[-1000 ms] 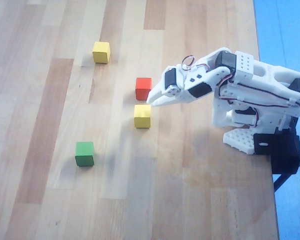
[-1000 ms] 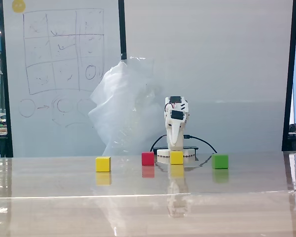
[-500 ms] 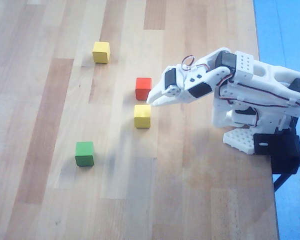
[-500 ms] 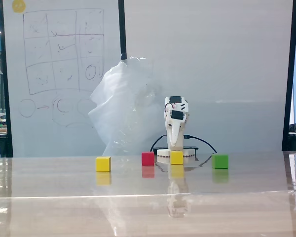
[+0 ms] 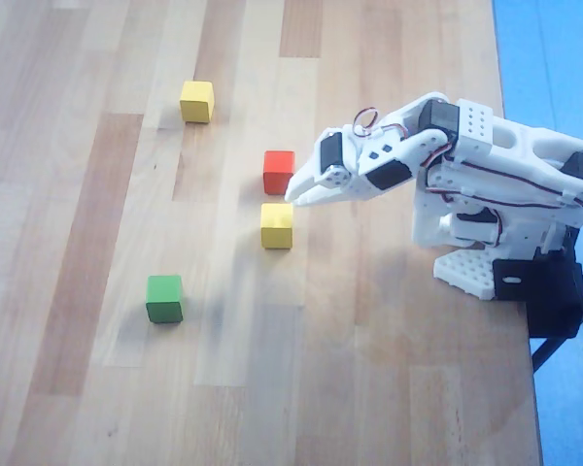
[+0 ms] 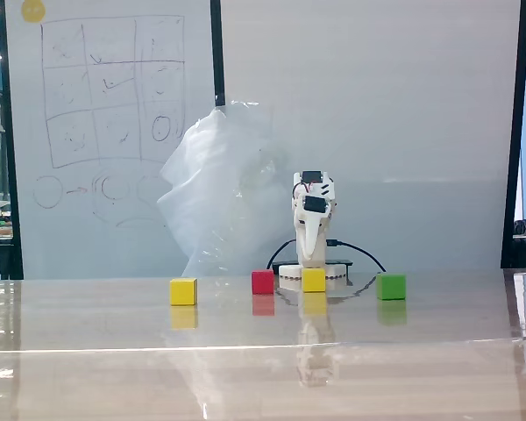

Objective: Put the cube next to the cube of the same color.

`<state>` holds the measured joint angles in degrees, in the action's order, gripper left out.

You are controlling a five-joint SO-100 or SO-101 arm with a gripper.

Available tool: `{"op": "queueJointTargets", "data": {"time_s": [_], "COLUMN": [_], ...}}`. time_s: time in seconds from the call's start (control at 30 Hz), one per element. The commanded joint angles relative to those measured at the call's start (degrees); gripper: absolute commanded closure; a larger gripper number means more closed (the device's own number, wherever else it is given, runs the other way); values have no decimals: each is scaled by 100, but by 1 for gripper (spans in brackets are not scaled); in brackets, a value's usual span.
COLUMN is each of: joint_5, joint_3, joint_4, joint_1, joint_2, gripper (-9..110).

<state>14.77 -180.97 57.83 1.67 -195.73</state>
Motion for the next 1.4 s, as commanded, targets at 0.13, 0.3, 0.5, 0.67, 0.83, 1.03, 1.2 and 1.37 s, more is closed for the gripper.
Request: {"op": "queueJointTargets", "data": {"time_s": [0.13,0.3,0.5,0.67,0.83,1.03,1.2,1.37], "joint_5": [44,62,26,9,0,0,9,9], "joint_3": [598,2426,4614,5941,6161,6152,6152,5950], "joint_4": [44,79,1028,1995,2109,1854,1573,1213], "joint_1": [114,35,35,35,44,70,70,105], "joint_2": [-26,1380,4315,6240,7383,8262,8561,8569], "gripper": [102,102,102,102,102,101,89,74]}}
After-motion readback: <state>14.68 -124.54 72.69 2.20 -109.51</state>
